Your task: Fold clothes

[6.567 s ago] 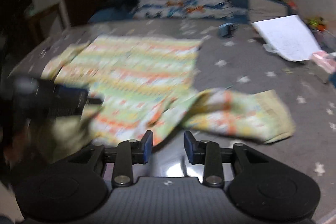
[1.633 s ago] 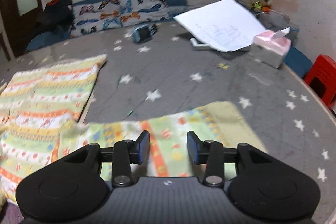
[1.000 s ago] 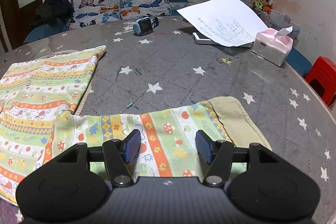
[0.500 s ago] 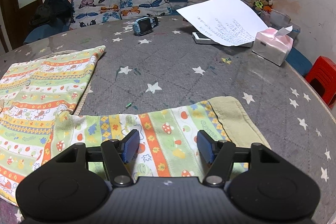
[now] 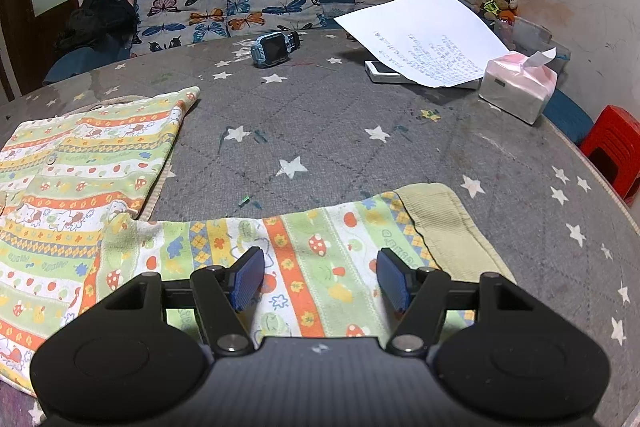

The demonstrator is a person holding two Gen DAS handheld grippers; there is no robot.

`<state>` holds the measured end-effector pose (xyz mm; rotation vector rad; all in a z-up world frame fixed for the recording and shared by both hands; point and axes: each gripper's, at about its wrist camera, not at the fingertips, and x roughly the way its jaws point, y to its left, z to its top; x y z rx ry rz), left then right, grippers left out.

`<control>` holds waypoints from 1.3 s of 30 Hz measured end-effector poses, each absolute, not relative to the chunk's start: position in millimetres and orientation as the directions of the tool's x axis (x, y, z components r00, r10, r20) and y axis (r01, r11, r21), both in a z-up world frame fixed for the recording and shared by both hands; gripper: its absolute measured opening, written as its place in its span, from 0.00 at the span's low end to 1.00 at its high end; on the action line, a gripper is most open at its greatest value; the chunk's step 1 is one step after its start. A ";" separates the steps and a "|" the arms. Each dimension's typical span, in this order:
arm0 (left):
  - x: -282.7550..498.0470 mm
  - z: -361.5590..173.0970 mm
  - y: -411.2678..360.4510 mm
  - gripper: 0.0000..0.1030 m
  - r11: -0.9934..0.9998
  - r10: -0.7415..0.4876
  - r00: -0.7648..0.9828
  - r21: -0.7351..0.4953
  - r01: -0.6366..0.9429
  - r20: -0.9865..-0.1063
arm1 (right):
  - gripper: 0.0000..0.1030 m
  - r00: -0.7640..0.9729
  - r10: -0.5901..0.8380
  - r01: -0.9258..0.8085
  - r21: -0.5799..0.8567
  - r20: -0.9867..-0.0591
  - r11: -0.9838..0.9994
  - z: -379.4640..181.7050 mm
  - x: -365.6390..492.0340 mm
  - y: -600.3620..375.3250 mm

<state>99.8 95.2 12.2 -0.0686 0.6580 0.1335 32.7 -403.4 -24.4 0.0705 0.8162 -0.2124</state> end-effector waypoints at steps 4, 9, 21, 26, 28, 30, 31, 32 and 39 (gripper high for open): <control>123.7 3.4 73.3 0.51 0.995 0.097 0.761 0.048 -0.086 -0.641 | 0.63 0.667 -0.160 0.217 -0.016 -0.727 0.976 -24.8 32.0 -403.6; 152.7 -20.6 69.6 0.20 0.988 0.149 0.711 0.124 -0.087 -0.687 | 0.63 0.666 -0.157 0.213 -0.015 -0.729 0.977 -24.2 32.2 -403.7; 83.9 -2.5 157.9 0.06 0.921 0.310 0.711 0.014 -0.389 -0.631 | 0.63 0.669 -0.153 0.210 -0.013 -0.727 0.978 -24.6 31.6 -404.9; 71.6 -12.9 189.1 0.08 0.888 0.337 0.642 0.007 -0.459 -0.689 | 0.63 0.668 -0.159 0.213 -0.017 -0.727 0.977 -24.4 31.6 -403.4; 70.7 -13.3 193.2 0.10 0.874 0.361 0.618 0.022 -0.486 -0.698 | 0.63 0.666 -0.159 0.213 -0.019 -0.729 0.977 -24.1 32.1 -403.5; 70.1 -11.0 190.0 0.13 0.866 0.382 0.606 0.043 -0.497 -0.698 | 0.63 0.663 -0.159 0.213 -0.020 -0.731 0.977 -23.8 32.5 -403.6; 69.3 -9.0 186.8 0.13 0.865 0.392 0.604 0.054 -0.499 -0.694 | 0.63 0.662 -0.159 0.213 -0.020 -0.732 0.977 -23.6 32.7 -403.6; 68.0 -5.9 181.0 0.14 0.870 0.393 0.615 0.060 -0.489 -0.684 | 0.63 0.661 -0.159 0.213 -0.020 -0.733 0.977 -23.4 32.9 -403.6; 61.1 7.6 123.8 0.29 0.961 0.181 0.713 -0.034 -0.276 -0.678 | 0.65 0.658 -0.165 0.214 -0.028 -0.735 0.976 -23.4 33.8 -403.6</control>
